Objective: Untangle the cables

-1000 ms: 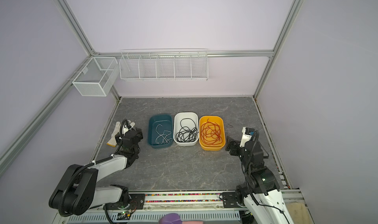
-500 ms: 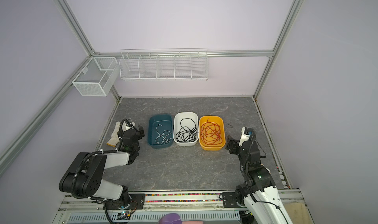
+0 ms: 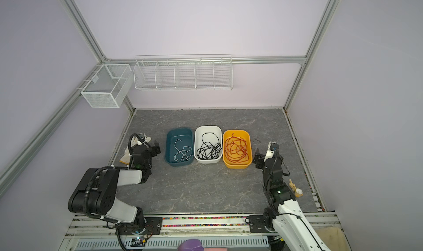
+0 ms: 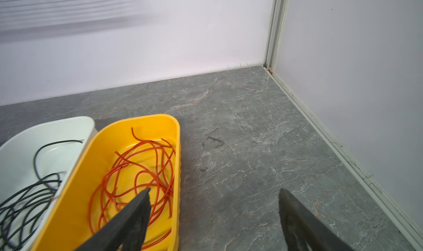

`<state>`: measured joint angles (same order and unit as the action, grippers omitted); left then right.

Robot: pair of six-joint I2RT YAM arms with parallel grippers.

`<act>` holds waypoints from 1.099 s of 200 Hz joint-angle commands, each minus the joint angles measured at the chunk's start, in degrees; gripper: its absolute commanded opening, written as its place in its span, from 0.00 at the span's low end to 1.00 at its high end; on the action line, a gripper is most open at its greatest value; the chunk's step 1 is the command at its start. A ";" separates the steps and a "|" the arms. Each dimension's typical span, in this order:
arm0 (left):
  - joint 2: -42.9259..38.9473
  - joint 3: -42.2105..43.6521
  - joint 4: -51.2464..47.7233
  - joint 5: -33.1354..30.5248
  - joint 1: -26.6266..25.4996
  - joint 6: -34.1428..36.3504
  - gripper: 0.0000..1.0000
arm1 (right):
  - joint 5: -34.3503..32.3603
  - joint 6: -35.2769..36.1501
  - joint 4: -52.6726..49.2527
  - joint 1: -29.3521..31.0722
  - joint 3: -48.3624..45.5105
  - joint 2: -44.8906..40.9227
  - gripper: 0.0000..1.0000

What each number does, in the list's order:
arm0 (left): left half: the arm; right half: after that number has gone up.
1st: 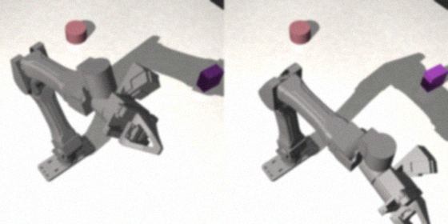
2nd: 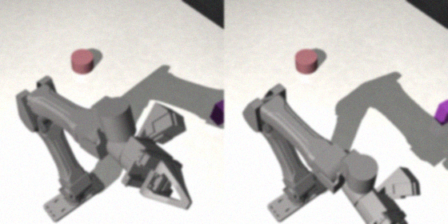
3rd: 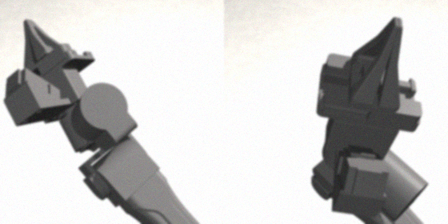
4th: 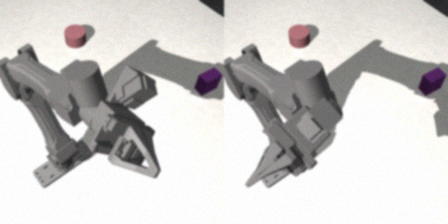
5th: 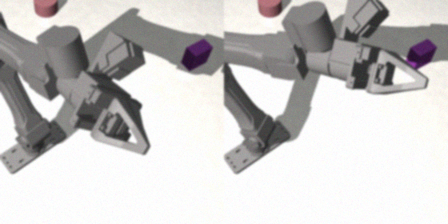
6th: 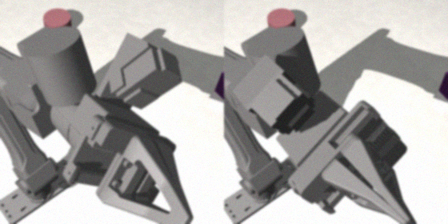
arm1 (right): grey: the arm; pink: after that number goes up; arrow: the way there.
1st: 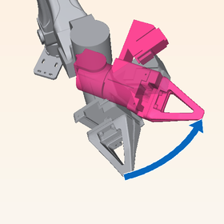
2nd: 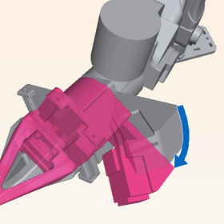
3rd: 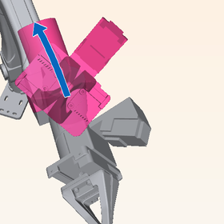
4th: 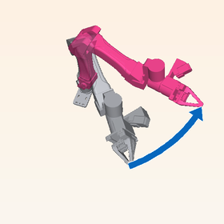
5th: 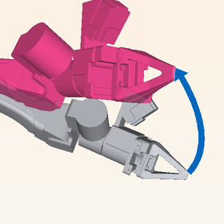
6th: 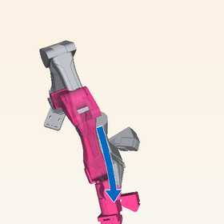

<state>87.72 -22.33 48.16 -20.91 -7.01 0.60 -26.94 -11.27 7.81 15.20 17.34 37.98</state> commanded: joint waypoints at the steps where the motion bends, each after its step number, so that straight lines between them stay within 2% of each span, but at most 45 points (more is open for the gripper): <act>1: 0.43 -0.62 1.88 -1.03 0.33 -1.58 0.99 | -3.25 2.86 14.77 -1.74 -2.02 7.52 0.88; 28: 0.84 -0.12 3.35 -2.85 0.33 -2.01 0.99 | -2.43 8.07 24.30 -2.20 -0.83 21.17 0.88; 50: 1.84 0.87 7.31 -2.78 0.33 -1.22 0.99 | -2.56 10.90 31.55 -3.02 -1.31 26.56 0.88; 72: 1.83 1.03 7.33 -2.85 0.24 -1.13 0.99 | 2.69 13.24 35.37 -5.85 -1.57 31.76 0.88; 88: 1.72 0.94 6.94 -2.74 0.24 -1.25 0.99 | 2.44 14.47 42.94 -6.12 -2.77 35.84 0.88; 108: 1.75 0.88 6.86 -2.79 0.24 -1.37 0.99 | 5.90 15.57 46.04 -8.19 -1.96 39.51 0.88; 138: 1.67 0.82 6.81 -2.66 0.32 -1.39 0.99 | 8.33 16.88 62.68 -9.31 -3.02 52.94 0.88; 145: 1.66 0.80 6.88 -2.66 0.33 -1.38 0.99 | 8.96 17.11 60.33 -9.29 -2.12 52.56 0.88; 150: 1.72 0.83 6.78 -2.70 0.33 -1.39 0.99 | 9.91 16.48 54.81 -9.71 -0.73 50.84 0.88; 160: 1.67 0.78 6.68 -2.65 0.33 -1.45 0.99 | 15.67 14.47 45.35 -12.50 2.68 49.41 0.88; 181: 1.67 0.80 6.66 -2.66 0.33 -1.46 0.99 | 19.16 11.93 42.04 -15.37 4.56 49.73 0.88; 220: 1.67 0.86 6.75 -2.72 0.33 -1.46 0.99 | 18.00 12.49 43.85 -14.80 4.00 49.90 0.88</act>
<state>89.06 -22.13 53.34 -23.14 -7.01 -0.67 -10.70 1.41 52.05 0.10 21.43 88.42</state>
